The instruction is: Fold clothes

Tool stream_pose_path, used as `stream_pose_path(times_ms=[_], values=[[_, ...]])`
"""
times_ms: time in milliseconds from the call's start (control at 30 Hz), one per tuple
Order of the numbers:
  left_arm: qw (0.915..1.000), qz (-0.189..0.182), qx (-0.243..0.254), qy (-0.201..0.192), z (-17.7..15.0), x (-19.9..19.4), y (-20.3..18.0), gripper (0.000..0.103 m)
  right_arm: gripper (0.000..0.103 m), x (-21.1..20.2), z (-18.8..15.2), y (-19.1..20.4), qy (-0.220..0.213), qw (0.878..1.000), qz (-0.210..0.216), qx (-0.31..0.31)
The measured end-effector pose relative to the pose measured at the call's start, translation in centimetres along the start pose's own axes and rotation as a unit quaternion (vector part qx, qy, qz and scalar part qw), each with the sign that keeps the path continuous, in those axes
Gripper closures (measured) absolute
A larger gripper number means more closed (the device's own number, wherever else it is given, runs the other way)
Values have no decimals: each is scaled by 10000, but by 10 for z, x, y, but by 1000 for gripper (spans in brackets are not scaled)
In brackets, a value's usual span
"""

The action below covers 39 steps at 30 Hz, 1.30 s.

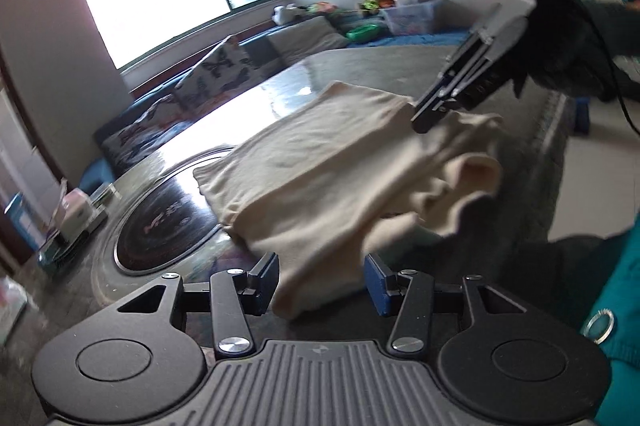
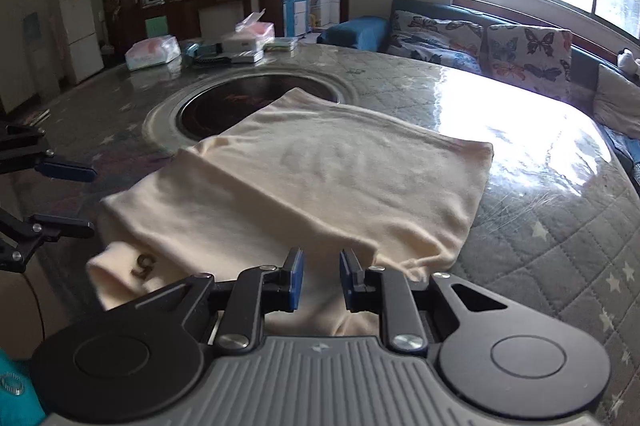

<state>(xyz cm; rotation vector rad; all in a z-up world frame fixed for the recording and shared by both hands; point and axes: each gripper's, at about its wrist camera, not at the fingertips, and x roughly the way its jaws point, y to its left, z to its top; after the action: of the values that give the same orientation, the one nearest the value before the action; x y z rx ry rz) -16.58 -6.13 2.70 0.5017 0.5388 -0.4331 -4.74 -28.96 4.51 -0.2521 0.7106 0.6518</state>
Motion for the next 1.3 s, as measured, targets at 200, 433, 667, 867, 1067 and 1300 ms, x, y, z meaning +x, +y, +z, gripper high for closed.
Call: stream_pose_path(times_ms=[200,433,667,867,1067,1300], values=[[9991,-189,342,-140,3,14,-21,52,83,-8,-14,11,177,9993,-74,-323],[9983,-323,354,-322,8,29,-22,76,82,-21,-16,16,220,9982,-141,-545],[9968,-388,-454,-526,26,32,7,93,62,-43,-17,23,198,9955,-42,-923],[9938,-384,-920,-503,37,46,28,94,55,-53,-23,33,154,9913,189,-1290],[9932,-471,-959,-452,33,46,25,93,55,-31,-27,43,-75,9873,132,-1583],[9956,-358,-731,-457,21,33,17,74,88,-22,-17,38,-75,9901,167,-1389]])
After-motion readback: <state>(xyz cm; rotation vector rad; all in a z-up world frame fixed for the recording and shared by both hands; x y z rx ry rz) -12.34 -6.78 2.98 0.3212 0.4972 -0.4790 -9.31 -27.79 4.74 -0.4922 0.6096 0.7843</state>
